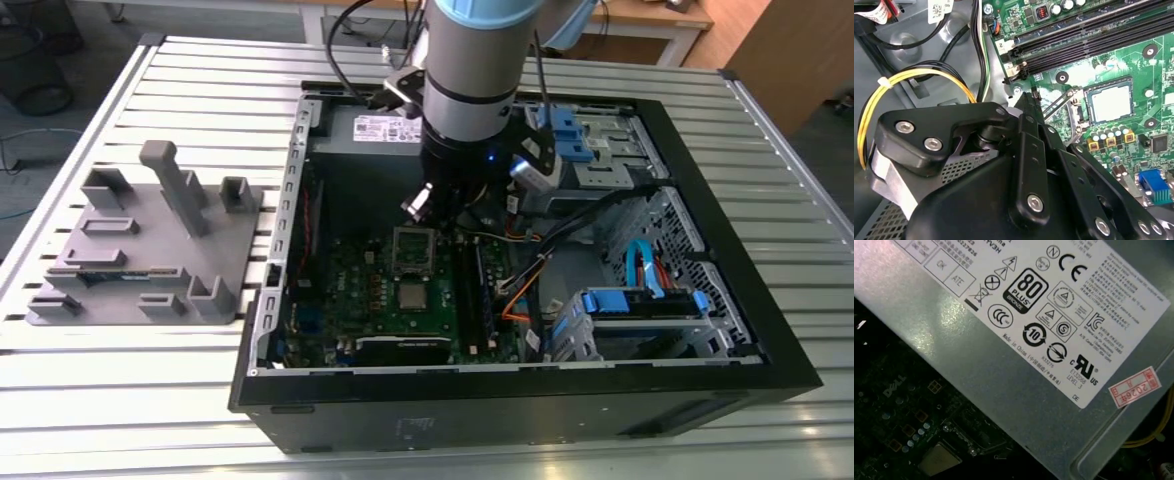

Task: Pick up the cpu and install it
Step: 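Close the cpu cover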

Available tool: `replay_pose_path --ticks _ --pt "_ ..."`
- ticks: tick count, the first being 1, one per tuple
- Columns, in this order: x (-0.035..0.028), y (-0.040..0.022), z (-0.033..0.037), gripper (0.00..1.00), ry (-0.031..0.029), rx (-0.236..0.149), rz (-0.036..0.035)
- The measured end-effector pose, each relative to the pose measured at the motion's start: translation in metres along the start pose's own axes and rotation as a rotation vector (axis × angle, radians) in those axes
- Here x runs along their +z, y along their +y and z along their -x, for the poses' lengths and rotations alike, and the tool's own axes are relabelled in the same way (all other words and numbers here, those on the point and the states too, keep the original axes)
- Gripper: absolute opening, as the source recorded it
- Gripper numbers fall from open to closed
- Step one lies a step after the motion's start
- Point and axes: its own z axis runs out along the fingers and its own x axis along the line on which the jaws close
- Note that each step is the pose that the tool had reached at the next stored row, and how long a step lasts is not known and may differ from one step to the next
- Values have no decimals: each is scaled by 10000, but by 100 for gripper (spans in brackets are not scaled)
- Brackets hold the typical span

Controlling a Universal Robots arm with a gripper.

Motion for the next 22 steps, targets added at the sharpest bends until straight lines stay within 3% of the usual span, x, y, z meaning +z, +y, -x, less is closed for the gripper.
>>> replay_pose_path --ticks 7,10,15,22 --pt "-2 1 -3 11 -3 -99 0" --pt "-2 1 -3 11 8 -398 15" --pt "-3 0 -3 11 8 -422 17" --pt "-71 3 0 11 6 -428 21"
